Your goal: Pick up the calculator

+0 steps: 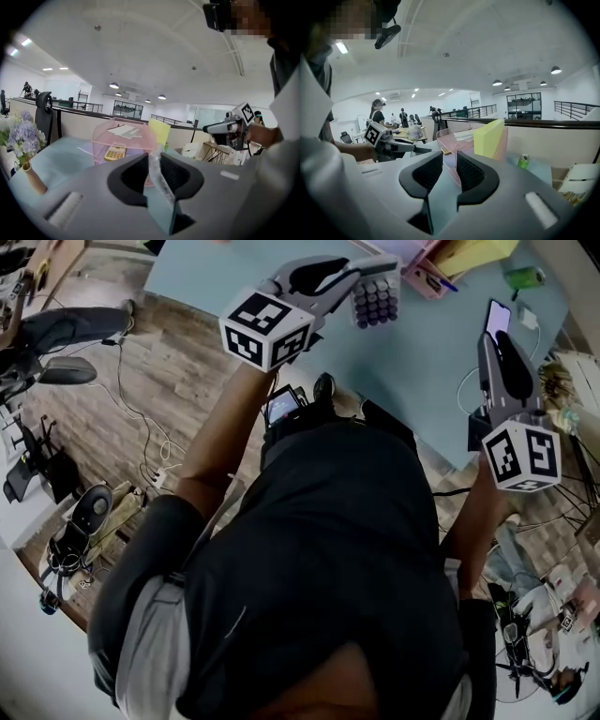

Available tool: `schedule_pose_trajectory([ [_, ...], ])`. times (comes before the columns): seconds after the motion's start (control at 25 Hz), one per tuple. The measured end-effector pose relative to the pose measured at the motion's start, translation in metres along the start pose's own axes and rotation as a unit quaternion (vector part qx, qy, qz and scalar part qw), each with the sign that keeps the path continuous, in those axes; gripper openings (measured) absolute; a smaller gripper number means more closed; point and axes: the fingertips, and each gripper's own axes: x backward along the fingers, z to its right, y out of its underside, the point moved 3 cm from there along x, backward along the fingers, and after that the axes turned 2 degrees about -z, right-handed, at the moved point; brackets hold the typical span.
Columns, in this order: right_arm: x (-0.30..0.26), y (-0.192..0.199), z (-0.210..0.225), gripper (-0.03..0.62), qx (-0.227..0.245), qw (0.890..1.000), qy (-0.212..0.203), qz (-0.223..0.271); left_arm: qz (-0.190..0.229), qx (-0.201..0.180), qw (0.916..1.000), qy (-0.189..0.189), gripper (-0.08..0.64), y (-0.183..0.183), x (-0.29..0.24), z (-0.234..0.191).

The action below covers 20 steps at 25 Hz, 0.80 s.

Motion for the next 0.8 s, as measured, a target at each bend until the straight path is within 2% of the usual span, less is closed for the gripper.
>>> schedule_pose_trajectory([
  [0.52, 0.01, -0.015, -0.034, 0.094, 0.017, 1.0, 0.011, 0.018, 0.052, -0.03, 0.9982, 0.0, 0.146, -0.037, 0.062, -0.003],
  [0.8, 0.058, -0.022, -0.043, 0.094, 0.017, 0.999, 0.023, 0.027, 0.06, -0.035, 0.9976, 0.001, 0.146, -0.05, 0.091, 0.027],
])
